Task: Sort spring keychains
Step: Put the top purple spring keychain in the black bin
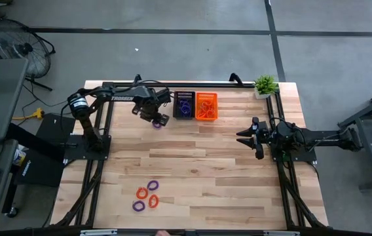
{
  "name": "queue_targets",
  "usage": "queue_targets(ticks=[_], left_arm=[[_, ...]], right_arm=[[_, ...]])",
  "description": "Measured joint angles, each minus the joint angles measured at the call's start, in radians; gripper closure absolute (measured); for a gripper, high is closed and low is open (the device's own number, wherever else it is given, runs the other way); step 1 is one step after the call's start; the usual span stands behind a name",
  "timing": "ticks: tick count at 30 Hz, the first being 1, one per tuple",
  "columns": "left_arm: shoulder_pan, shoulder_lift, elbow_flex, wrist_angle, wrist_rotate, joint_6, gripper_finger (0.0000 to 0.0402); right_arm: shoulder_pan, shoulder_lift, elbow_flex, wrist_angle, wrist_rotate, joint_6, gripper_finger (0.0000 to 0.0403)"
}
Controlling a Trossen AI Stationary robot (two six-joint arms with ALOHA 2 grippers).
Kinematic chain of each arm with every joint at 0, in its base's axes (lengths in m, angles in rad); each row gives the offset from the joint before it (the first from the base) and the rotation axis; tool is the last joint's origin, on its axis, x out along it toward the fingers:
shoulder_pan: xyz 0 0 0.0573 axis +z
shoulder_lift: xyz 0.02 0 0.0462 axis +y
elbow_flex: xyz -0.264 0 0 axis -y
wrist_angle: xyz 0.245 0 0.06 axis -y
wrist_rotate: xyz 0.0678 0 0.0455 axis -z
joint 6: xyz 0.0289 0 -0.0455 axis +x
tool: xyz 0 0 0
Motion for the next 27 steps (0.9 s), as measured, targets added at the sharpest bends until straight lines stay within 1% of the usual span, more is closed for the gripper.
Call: queue_targets(ticks=[5, 9, 15, 23, 27], left_arm=[[0.018, 0.000, -0.004, 0.043, -0.001, -0.024, 0.0275], [0.024, 0.002, -0.004, 0.044, 0.003, -0.046, 0.0275], [0.024, 0.064, -0.002, 0.069, 0.014, -0.064, 0.0275], [0.017, 0.089, 0.000, 0.069, 0.032, -0.071, 0.0276], [0.017, 0.091, 0.000, 0.057, 0.033, -0.071, 0.0295]], right_arm=[[0.000, 0.000, 0.000, 0.000, 0.000, 0.000, 0.0269], [0.000, 0.000, 0.000, 0.000, 0.000, 0.000, 0.0269], [0.000, 0.000, 0.000, 0.000, 0.000, 0.000, 0.0269], [0.000, 0.000, 0.000, 0.000, 0.000, 0.000, 0.0269], [0.000, 0.000, 0.000, 0.000, 0.000, 0.000, 0.0269]])
